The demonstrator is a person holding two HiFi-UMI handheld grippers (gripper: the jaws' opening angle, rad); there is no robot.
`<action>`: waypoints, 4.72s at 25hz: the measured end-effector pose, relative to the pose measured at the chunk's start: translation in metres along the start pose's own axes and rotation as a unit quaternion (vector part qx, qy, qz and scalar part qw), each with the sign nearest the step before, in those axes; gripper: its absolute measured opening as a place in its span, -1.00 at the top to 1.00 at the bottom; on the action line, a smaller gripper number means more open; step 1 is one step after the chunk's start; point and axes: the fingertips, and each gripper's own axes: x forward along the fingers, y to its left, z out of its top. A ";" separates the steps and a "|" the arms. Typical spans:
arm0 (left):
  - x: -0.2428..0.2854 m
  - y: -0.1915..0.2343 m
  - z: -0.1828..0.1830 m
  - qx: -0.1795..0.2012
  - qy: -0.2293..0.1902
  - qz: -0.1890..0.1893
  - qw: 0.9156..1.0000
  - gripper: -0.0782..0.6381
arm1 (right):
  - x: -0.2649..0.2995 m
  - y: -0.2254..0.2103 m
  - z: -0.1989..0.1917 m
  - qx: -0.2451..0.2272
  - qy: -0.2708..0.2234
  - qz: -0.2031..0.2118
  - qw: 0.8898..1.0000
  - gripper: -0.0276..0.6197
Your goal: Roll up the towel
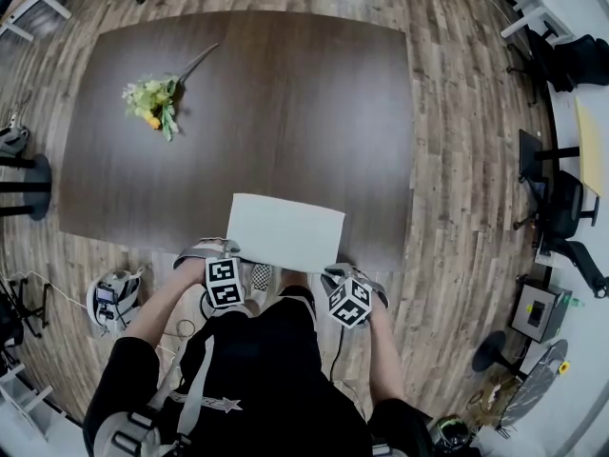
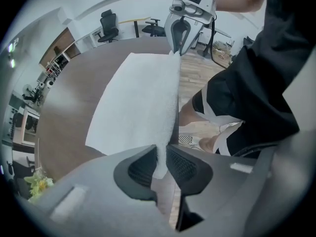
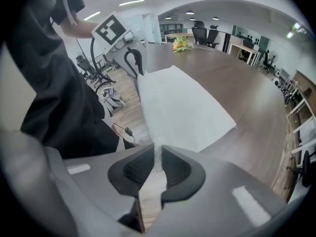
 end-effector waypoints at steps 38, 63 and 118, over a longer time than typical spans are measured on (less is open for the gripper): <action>0.010 0.058 0.008 -0.031 0.016 -0.056 0.998 0.53 | 0.004 -0.066 0.023 -0.006 0.013 0.066 0.998 0.73; -0.022 0.026 0.012 0.007 -0.032 0.053 0.998 0.33 | -0.020 -0.014 0.017 -0.013 -0.023 -0.083 0.996 0.46; -0.007 0.006 0.005 0.023 -0.008 0.015 1.000 0.60 | -0.001 -0.009 0.005 -0.021 0.028 -0.046 0.998 0.77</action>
